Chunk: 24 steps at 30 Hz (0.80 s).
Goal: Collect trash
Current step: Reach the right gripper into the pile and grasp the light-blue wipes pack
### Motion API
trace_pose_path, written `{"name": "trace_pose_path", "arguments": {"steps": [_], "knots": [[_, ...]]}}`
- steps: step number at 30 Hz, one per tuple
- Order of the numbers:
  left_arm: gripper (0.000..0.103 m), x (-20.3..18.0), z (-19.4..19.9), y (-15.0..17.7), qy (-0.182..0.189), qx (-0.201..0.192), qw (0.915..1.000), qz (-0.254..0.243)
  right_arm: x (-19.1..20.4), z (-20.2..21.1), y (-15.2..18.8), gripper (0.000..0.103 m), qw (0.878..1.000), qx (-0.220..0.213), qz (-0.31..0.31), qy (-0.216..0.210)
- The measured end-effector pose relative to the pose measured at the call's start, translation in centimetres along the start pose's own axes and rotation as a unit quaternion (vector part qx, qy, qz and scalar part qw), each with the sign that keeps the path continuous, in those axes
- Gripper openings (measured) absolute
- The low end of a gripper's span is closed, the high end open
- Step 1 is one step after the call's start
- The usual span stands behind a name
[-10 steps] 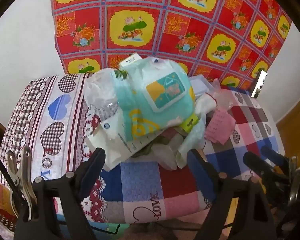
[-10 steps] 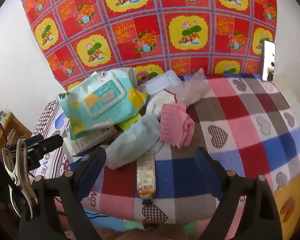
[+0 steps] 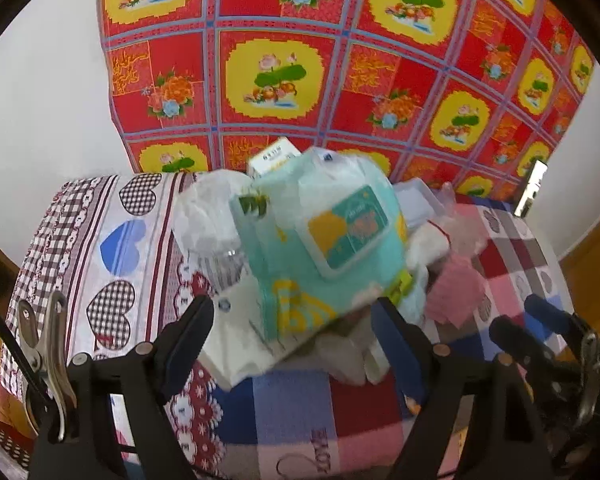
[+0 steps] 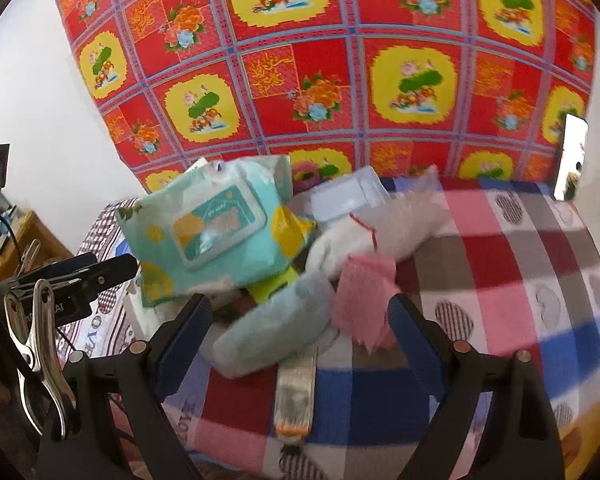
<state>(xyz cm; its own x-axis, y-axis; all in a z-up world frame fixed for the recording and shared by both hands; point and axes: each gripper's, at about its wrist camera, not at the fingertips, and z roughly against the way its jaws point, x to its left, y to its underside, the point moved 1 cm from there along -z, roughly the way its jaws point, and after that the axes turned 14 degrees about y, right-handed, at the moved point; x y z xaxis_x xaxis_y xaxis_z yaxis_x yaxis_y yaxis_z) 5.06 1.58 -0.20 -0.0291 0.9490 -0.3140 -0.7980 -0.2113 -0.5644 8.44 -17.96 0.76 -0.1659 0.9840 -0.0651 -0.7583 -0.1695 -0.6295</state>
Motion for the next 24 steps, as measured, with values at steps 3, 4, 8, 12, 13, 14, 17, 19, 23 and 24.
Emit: {"name": "trace_pose_path", "arguments": {"steps": [3,4,8,12,13,14,17,19,23,24], "knots": [[0.085,0.5,-1.2,-1.3,-0.005,0.000,1.0000,0.008,0.2,-1.9,-1.8,0.089,1.000,0.005,0.019,-0.020],[0.083,0.5,-1.3,-1.2,-0.010,-0.002,0.9999,0.007,0.4,-2.6,-2.3,0.088,0.999,0.005,0.026,-0.026],[0.077,0.9,-3.1,-2.1,-0.016,0.009,0.9996,0.020,1.1,-5.3,-4.4,0.086,0.997,0.009,0.055,-0.056],[0.070,1.5,-4.6,-2.7,-0.036,0.017,0.9987,0.030,2.2,-8.2,-6.3,0.084,0.993,0.013,0.085,-0.079],[0.069,1.7,-4.8,-2.9,-0.039,0.020,0.9985,0.033,2.4,-8.6,-6.6,0.084,0.993,0.015,0.088,-0.082],[0.069,1.9,-5.2,-3.0,-0.043,0.023,0.9982,0.035,2.7,-9.2,-7.0,0.084,0.992,0.017,0.092,-0.087],[0.067,2.5,-5.9,-3.2,-0.052,0.029,0.9973,0.044,3.2,-10.8,-7.7,0.084,0.990,0.026,0.103,-0.098],[0.067,2.8,-6.4,-3.1,-0.050,0.031,0.9969,0.053,3.5,-11.8,-8.0,0.084,0.988,0.034,0.105,-0.108],[0.067,3.3,-6.8,-3.3,-0.048,0.030,0.9966,0.060,3.7,-13.2,-8.0,0.082,0.984,0.055,0.096,-0.140],[0.067,3.4,-7.0,-3.3,-0.048,0.032,0.9966,0.059,3.8,-13.4,-7.9,0.081,0.982,0.061,0.094,-0.150]]}}
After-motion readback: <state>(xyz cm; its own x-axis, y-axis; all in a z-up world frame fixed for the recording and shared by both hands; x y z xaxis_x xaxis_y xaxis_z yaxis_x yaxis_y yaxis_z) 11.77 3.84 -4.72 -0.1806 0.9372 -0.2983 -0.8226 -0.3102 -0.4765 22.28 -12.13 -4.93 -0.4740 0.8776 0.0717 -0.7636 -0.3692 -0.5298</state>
